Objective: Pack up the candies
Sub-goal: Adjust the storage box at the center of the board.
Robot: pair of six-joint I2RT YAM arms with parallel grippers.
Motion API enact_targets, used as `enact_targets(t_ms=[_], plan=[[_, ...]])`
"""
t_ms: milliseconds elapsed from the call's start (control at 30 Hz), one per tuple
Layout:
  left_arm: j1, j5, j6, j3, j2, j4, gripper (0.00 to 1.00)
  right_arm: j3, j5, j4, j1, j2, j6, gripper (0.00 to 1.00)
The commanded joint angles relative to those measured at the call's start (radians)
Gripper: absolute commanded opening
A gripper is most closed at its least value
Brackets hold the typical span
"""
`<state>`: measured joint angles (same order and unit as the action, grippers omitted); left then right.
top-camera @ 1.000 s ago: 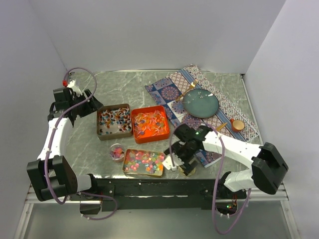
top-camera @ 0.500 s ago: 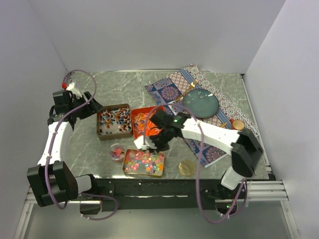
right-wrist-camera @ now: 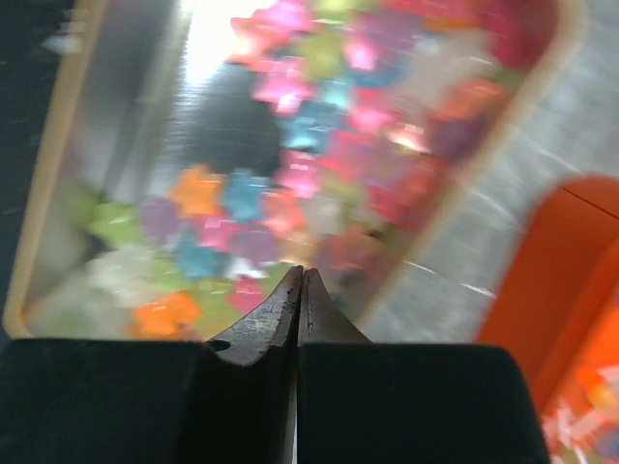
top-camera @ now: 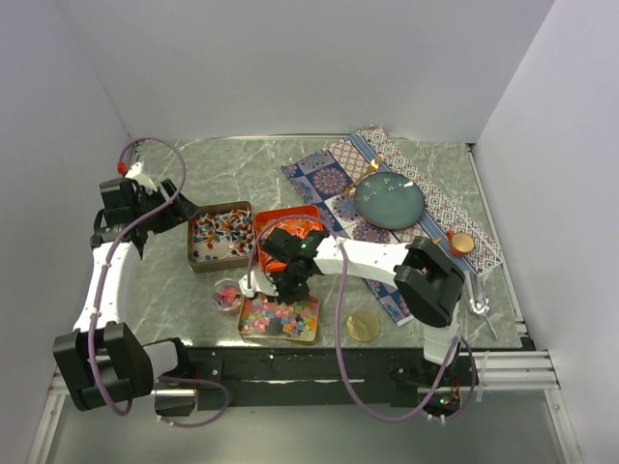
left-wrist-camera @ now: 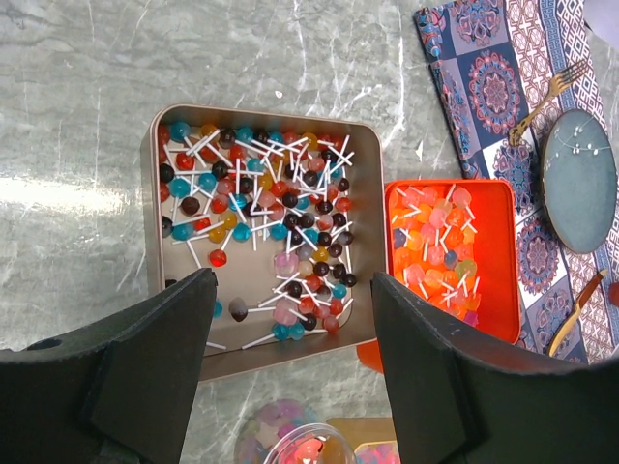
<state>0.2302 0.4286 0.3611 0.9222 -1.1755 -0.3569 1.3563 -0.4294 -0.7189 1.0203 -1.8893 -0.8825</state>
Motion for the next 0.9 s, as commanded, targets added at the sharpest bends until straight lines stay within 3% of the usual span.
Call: enact_targets(t_ms=[0, 367, 600, 700, 867], plan=[[0.006, 0.007, -0.001, 0.001, 0.004, 0.009, 0.71, 0.047, 0.130, 0.118, -0.034, -0.033, 0.103, 0.00], [0.004, 0.021, 0.013, 0.024, -0.053, 0.016, 0.71, 0.404, 0.179, 0.009, -0.226, -0.287, 0.246, 0.00], [0.004, 0.016, 0.013, 0.021, -0.064, 0.021, 0.71, 0.576, 0.213, -0.008, -0.267, -0.387, 0.214, 0.00], [0.004, 0.021, 0.015, 0.026, -0.067, 0.022, 0.70, 0.621, 0.172, -0.045, -0.273, -0.381, 0.183, 0.00], [0.006, 0.096, 0.015, 0.055, -0.046, 0.038, 0.72, 0.534, -0.006, -0.151, -0.289, -0.142, 0.152, 0.01]])
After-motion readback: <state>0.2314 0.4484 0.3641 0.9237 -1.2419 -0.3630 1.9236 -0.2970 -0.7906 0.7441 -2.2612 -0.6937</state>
